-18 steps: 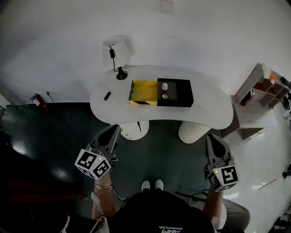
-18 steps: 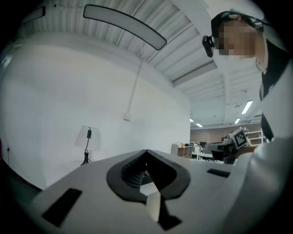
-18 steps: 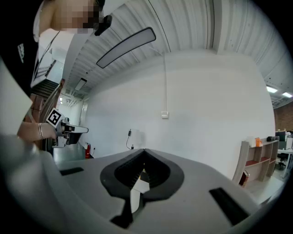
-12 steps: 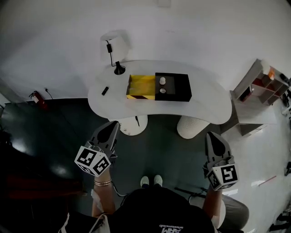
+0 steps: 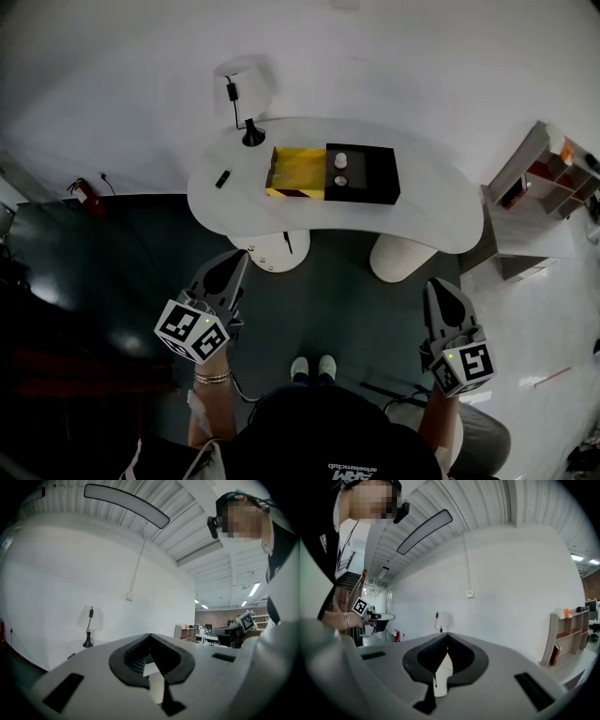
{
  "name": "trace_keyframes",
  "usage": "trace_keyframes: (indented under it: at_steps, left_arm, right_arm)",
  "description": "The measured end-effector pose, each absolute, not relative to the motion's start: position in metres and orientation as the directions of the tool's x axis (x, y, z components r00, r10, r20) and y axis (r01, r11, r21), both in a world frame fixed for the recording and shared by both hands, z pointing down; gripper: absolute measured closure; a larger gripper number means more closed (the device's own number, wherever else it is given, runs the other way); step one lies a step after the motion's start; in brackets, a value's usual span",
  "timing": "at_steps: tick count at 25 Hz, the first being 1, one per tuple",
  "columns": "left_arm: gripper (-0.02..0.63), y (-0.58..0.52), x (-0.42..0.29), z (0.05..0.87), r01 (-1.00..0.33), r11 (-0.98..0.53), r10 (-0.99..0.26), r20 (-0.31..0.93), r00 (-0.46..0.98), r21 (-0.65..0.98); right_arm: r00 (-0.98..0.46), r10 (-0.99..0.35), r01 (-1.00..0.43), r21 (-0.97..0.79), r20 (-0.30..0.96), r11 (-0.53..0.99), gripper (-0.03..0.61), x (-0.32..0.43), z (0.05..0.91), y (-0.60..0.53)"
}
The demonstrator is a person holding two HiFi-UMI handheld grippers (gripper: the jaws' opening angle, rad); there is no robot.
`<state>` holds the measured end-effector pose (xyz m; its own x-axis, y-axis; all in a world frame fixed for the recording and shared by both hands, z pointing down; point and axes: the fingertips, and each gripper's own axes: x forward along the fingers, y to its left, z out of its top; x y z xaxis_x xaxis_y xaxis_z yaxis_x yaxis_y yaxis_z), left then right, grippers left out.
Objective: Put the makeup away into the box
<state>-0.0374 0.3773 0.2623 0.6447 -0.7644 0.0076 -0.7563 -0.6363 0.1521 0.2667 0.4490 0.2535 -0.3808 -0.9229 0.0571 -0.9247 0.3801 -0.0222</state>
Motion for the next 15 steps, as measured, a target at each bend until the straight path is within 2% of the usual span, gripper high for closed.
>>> trace_keyframes:
  at_steps: [4, 15]
  left_arm:
    - [0.597, 0.379, -0.032, 0.267, -0.767, -0.624, -0.774, 0.021, 0.633, 0.150]
    - [0.597, 0.384, 0.002, 0.269, -0.780, -0.611, -0.786, 0.016, 0.618, 0.137]
  right_arm:
    - [-0.375, -0.920, -0.926, 0.006, 0.109, 0.378, 0.560, 0.272, 0.263, 0.447]
    - [-0.416, -0.900, -0.905, 0.034, 0.131, 0.424, 0.560, 0.297, 0.283, 0.441]
